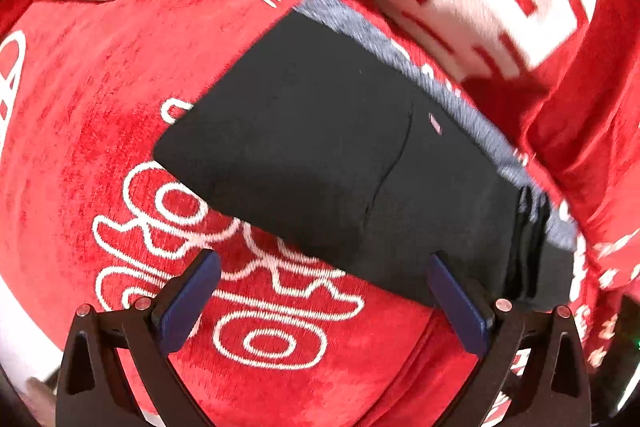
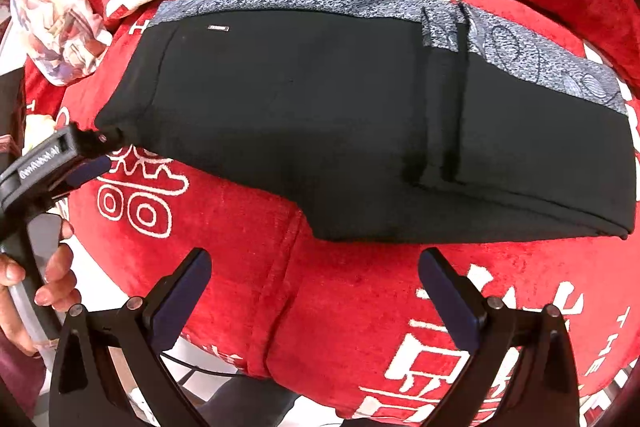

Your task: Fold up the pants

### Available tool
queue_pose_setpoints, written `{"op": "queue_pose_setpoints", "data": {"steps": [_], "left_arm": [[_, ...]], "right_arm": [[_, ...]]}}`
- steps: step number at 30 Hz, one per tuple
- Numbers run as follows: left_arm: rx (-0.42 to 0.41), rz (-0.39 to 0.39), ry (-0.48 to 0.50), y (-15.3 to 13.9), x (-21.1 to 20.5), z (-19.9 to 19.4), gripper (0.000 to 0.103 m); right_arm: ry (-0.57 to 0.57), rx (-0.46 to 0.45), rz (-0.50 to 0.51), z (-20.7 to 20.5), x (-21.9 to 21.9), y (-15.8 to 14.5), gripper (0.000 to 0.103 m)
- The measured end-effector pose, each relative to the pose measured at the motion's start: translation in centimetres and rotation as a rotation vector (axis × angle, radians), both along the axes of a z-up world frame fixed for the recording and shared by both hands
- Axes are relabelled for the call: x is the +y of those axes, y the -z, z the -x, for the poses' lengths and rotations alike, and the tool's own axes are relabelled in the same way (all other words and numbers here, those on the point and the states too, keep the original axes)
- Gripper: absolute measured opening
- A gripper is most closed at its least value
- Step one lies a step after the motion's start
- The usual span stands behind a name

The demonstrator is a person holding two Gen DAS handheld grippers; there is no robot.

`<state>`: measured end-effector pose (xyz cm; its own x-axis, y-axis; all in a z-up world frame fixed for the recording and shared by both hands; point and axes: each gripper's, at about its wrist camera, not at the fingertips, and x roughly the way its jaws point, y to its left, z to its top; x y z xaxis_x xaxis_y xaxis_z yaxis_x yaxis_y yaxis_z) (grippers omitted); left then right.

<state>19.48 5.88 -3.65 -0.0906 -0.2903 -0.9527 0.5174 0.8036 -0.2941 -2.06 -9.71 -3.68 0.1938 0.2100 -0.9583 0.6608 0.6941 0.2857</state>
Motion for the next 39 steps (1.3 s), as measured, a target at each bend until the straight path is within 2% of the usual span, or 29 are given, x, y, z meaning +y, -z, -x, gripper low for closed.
{"op": "queue_pose_setpoints", "data": {"steps": [5, 10, 12, 15, 22, 26, 28, 32, 36, 39], "left_arm": [[0.023, 0.089, -0.042, -0.3, 1.4, -1.6, 0.103], [0.111, 0.139, -0.115, 1.6, 2.6, -2.7, 0.103], [0.146, 0.181, -0.138, 2.2, 2.9, -3.0, 0.103], [0.169, 0.245, -0.142, 2.4, 2.6, -2.6, 0.103], [0.194, 0.314, -0.205, 3.5, 1.5, -3.2, 0.103], [0.184, 0.313, -0.235, 3.3, 1.4, -3.3, 0.103], [0.174, 0.318, -0.193, 2.4, 0.6, -2.9, 0.103], [0.091, 0.346, -0.102, 0.2, -1.0, -2.0, 0.103], [0.122, 0.243, -0.151, 2.9, -2.1, -2.8, 0.103], [0.097, 0.213, -0.167, 3.1, -2.7, -2.8, 0.102]], "right_arm": [[-0.006, 0.002, -0.011, -0.2, 0.2, 0.3, 0.103], [-0.009, 0.001, -0.021, -0.5, 0.6, 0.5, 0.103], [-0.014, 0.001, -0.026, -0.6, 0.9, 0.7, 0.103], [-0.020, 0.000, -0.032, -0.8, 1.2, 1.1, 0.103], [-0.021, 0.000, -0.049, -0.8, 1.8, 1.9, 0.103], [-0.027, -0.011, -0.054, -0.8, 2.0, 2.0, 0.103], [-0.026, -0.011, -0.056, -0.9, 2.0, 1.9, 0.103], [-0.026, -0.035, -0.040, -1.0, 1.7, 1.3, 0.103], [-0.007, -0.029, -0.030, -0.9, 0.9, 1.4, 0.103], [0.014, -0.032, -0.018, -0.7, 0.0, 1.1, 0.103]]}}
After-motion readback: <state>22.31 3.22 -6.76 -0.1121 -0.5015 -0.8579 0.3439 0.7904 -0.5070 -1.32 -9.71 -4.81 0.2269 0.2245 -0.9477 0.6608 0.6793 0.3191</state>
